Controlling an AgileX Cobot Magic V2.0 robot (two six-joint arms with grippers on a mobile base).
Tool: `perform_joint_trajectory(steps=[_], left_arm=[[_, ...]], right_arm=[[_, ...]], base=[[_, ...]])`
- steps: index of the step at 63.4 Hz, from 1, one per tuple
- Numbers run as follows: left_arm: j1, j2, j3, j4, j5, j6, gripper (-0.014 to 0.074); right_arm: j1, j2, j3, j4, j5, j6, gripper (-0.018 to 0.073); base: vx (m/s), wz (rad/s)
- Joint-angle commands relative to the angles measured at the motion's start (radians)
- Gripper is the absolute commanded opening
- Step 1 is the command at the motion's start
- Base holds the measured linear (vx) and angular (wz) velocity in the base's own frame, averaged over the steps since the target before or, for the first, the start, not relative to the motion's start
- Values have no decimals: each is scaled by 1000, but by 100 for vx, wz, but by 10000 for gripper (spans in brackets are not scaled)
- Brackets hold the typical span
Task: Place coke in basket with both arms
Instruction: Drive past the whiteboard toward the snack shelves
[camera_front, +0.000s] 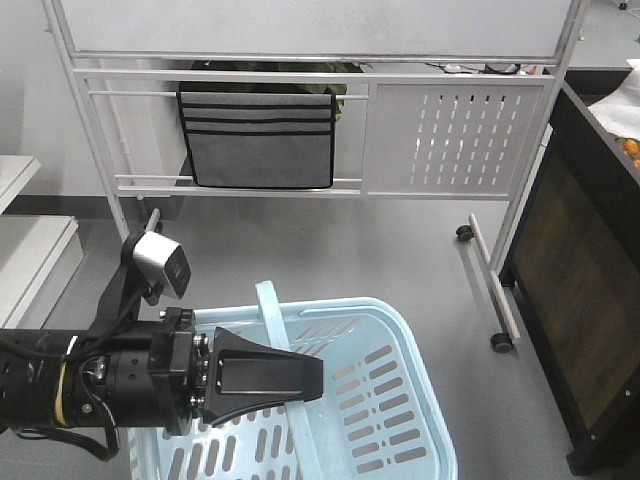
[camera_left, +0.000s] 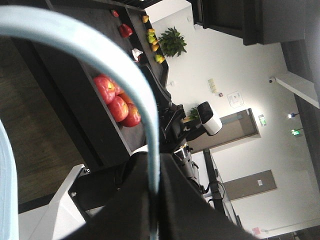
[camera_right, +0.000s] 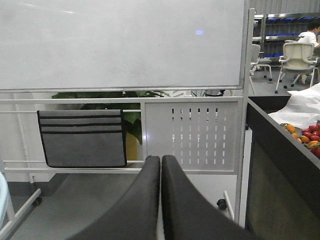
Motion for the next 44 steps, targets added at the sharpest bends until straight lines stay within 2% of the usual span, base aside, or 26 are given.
perform_joint_trajectory(steps=[1,44], left_arm=[[-8,-31,-25,-77,-219,-1,-7],[-8,-31,-25,-77,-219,-1,-7]], right_arm=[[-2,-15,14,-10,-76,-2,-5],[-2,-15,14,-10,-77,-2,-5]], base=[[21,0],[18,10]])
